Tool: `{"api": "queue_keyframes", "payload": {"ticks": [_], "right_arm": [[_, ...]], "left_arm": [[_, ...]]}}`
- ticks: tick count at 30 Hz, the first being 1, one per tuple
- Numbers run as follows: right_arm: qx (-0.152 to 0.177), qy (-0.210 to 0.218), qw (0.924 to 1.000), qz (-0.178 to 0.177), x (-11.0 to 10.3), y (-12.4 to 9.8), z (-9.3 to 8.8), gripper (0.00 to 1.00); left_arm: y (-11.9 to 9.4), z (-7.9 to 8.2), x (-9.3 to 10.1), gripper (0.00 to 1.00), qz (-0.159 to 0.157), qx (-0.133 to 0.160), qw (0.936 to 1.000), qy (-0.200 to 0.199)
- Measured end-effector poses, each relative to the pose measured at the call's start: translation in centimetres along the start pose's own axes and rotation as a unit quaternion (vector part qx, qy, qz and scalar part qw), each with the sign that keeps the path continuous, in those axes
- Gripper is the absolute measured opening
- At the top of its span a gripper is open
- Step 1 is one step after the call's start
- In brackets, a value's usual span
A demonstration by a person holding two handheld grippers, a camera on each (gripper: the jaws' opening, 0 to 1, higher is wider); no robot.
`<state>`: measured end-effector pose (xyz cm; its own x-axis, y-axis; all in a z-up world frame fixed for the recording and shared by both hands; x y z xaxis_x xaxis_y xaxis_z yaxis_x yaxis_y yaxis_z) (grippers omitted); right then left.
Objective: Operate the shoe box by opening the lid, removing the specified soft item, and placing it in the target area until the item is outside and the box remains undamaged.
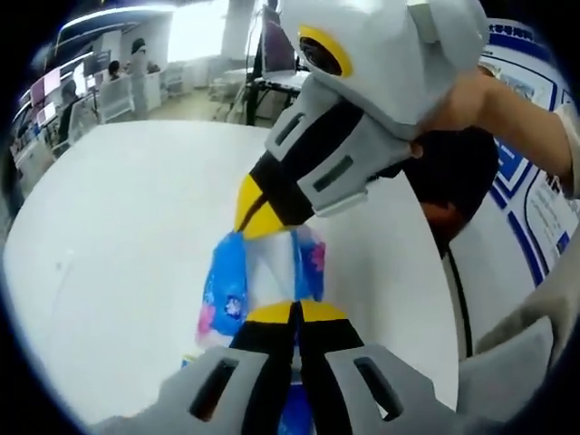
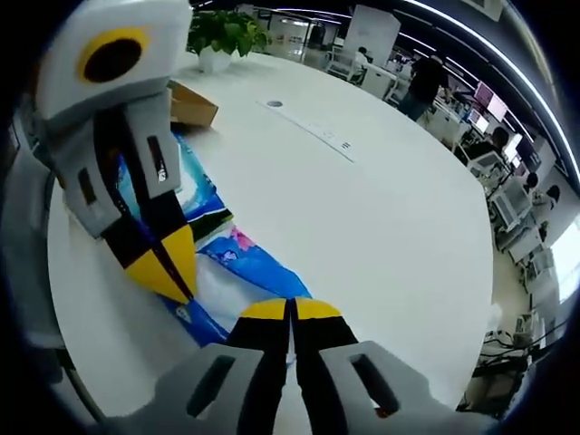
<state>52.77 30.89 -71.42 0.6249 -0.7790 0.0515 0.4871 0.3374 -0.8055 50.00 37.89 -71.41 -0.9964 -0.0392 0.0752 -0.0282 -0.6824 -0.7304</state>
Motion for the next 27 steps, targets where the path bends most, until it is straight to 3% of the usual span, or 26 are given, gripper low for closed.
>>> {"api": "queue_keyframes", "payload": {"ticks": [10, 27], "right_arm": [[0.012, 0.008, 0.9999, -0.006, -0.4, -1.5, 0.5, 0.07], [0.020, -0.007, 0.9998, 0.002, -3.7, -4.8, 3.6, 0.20]], "left_arm": [[-1.3, 0.7, 0.3, 0.08, 0.011, 0.008, 0.9995, 0.028], [-8.0, -0.4, 1.2, 0.26, 0.040, 0.004, 0.9989, 0.026]]}}
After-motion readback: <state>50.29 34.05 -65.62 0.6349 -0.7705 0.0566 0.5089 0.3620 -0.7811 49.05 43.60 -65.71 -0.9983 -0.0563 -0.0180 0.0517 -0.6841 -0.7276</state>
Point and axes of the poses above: the point that each gripper's makers call its tool centre point, and the gripper's own axes: y roughly forward along the fingers, x roughly to its right, z roughly out of its top, the point moved 3 cm from there along -y, roughly backward along the fingers, and after that the axes turned 9 degrees about z, right-handed, at the moved point
